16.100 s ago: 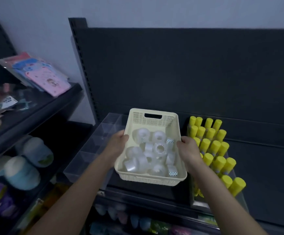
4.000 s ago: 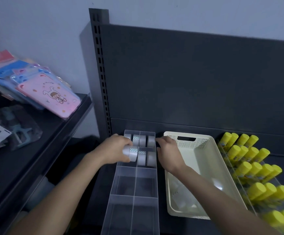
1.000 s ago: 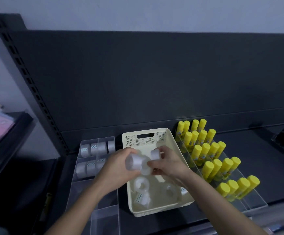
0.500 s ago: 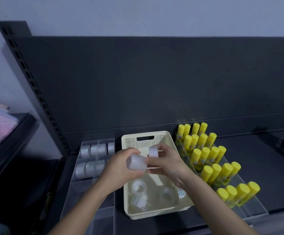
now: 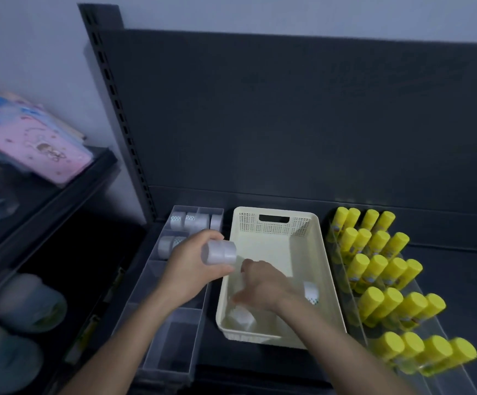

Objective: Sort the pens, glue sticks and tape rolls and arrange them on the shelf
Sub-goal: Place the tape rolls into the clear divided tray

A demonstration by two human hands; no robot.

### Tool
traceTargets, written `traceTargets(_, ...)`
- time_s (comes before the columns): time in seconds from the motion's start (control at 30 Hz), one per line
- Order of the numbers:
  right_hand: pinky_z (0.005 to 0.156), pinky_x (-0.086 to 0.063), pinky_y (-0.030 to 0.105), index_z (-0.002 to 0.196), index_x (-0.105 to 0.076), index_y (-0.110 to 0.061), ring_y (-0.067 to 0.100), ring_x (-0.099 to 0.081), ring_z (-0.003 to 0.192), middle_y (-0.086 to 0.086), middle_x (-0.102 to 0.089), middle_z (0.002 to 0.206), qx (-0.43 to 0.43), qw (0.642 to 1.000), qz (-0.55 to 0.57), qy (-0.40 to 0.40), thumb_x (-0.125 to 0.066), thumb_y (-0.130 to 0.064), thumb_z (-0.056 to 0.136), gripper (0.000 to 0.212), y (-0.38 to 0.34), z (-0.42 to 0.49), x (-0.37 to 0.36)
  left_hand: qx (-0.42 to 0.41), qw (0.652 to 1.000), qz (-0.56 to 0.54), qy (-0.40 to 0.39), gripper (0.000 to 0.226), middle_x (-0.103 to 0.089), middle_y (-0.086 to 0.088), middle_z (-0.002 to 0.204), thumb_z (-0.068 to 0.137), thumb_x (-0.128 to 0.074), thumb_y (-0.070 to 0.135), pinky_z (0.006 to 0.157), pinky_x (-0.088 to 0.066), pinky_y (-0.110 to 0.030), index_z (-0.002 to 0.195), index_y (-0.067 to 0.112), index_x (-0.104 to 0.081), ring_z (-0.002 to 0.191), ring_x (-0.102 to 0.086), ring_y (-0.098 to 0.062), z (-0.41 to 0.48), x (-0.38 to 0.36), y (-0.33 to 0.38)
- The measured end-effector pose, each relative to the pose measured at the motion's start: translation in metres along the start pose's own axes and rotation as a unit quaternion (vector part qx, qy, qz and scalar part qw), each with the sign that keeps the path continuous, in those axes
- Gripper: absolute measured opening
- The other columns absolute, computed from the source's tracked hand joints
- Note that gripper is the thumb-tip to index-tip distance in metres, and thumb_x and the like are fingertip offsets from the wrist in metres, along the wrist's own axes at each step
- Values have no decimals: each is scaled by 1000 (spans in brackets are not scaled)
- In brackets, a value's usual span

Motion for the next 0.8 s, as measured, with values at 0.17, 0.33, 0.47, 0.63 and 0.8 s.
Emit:
traceTargets(0.17, 69, -43, 30, 102, -52, -17, 23, -61, 93, 2, -63, 103, -36, 998, -60, -3, -69, -37, 75, 37, 2, 11, -5, 14, 999, -9, 28, 47, -58, 20, 97, 62, -88, 33, 62, -36, 2, 93, 47, -55, 87, -49, 18, -15, 14, -5)
traceTargets(0.33, 56, -44, 25, 75, -47, -17, 19, -59, 69, -3, -55, 76, -72, 996, 50, 29, -75, -31, 65, 33, 16, 12, 1, 3, 1000, -14, -2, 51, -58, 20, 95, 60, -89, 26, 64, -37, -1, 97, 43, -58, 83, -51, 13, -13, 21, -8)
traceTargets(0.47, 40, -44, 19, 77, -49, -19, 12, -59, 55, -3, -57, 74, -57, 965, 226, 121, -70, -17, 64, 25, 18, 7, 37, 2, 1000, -5, -5, 54, -57, 23, 104, 60, -89, 27, 70, -38, -5, 101, 39, -56, 95, -50, 10, -6, 37, -17)
traceTargets(0.63, 72, -59, 46, 89, -53, -23, 18, -61, 74, 0, -59, 90, 3, 899, 399, 178, -77, -14, 61, 39, -8, -9, 64, -18, 999, -2, -26, 45, -60, 17, 95, 58, -89, 34, 64, -40, -11, 89, 40, -56, 83, -56, 2, -6, 48, -27)
traceTargets(0.8, 83, -55, 48, 101, -59, -18, 27, -65, 92, 7, -64, 97, 15, 894, 415, 167, -76, -20, 68, 37, -41, -16, 51, -36, 998, 36, -45, 47, -57, 17, 95, 58, -87, 35, 62, -38, -15, 90, 36, -53, 82, -55, -1, -2, 64, -42)
Point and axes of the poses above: each hand's wrist, its own z-axis towards the middle knuckle, its own x-axis out of the back of the hand, y = z × x, the point moved 10 cm from there along z, towards the middle knuckle
